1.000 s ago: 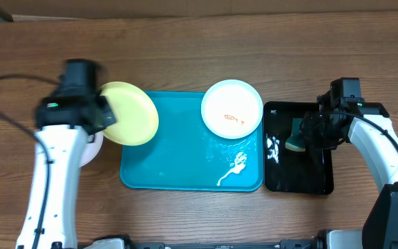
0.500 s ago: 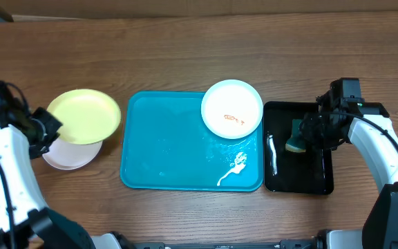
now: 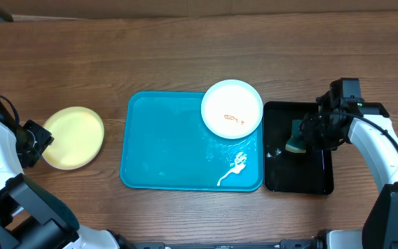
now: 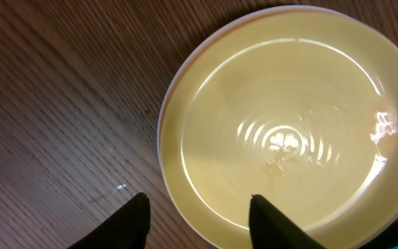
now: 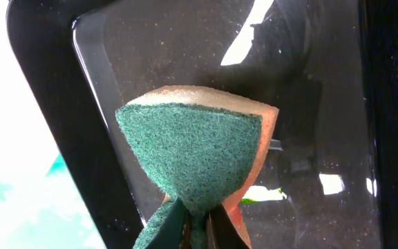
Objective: Clean dirty plates on tray and stack at the side
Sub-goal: 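Carry yellow plate left and stack it on the pink plate, then move left gripper to white plate rim and grip it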
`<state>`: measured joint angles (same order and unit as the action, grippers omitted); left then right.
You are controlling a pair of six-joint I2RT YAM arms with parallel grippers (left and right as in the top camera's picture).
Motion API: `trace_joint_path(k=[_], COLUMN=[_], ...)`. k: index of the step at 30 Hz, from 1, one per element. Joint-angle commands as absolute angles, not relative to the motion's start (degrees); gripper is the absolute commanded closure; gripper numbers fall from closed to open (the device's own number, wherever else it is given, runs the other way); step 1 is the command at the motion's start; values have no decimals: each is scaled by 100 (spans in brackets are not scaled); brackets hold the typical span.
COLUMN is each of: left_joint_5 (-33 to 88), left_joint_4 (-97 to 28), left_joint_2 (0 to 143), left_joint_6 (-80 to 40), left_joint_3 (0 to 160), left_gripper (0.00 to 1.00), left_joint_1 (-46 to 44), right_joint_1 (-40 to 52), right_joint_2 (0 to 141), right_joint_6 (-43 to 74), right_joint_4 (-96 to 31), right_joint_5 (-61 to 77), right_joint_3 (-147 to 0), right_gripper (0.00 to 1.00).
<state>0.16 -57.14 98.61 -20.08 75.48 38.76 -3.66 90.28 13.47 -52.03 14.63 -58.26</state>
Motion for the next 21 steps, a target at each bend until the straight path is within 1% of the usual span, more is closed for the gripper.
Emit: trace_joint_path(k=[1, 4, 7, 9, 11, 13, 19, 21], left_joint_5=[16, 419, 1463, 2038, 2565, 2718, 2630, 2414], left_joint_4=[-5701, -5714, -5642, -5568, -5441, -5323, -4574, -4167], left_joint_2=[9887, 9880, 9841, 9789, 9714, 9673, 9673, 9675], left_joint_6=[-1925, -1859, -1457, -1160, -683, -364, 183, 178], left_joint_3=[7673, 7673, 7673, 7673, 7673, 7673, 7673, 7673], left_gripper=[46, 45, 46, 44, 43, 42, 37, 32], left_joint_1=[3896, 3892, 3752, 3524, 3057, 2556, 766, 248], right_joint_1=[-351, -351, -351, -351, -351, -351, -351, -351], right_joint_2=[9011, 9011, 9011, 9011, 9011, 9011, 9011, 9011], right_joint_6=[1321, 1321, 1321, 1321, 1321, 1321, 1299, 1299], right_joint_4=[-5179, -5179, -5179, -5175, -5172, -5177, -5181, -5181], right_joint_5=[1509, 1509, 1509, 1511, 1509, 1509, 1509, 1509], right_joint_3=[-5922, -5922, -5922, -5922, -5922, -5922, -5922, -5922], right_gripper=[96, 96, 96, 96, 96, 96, 96, 96])
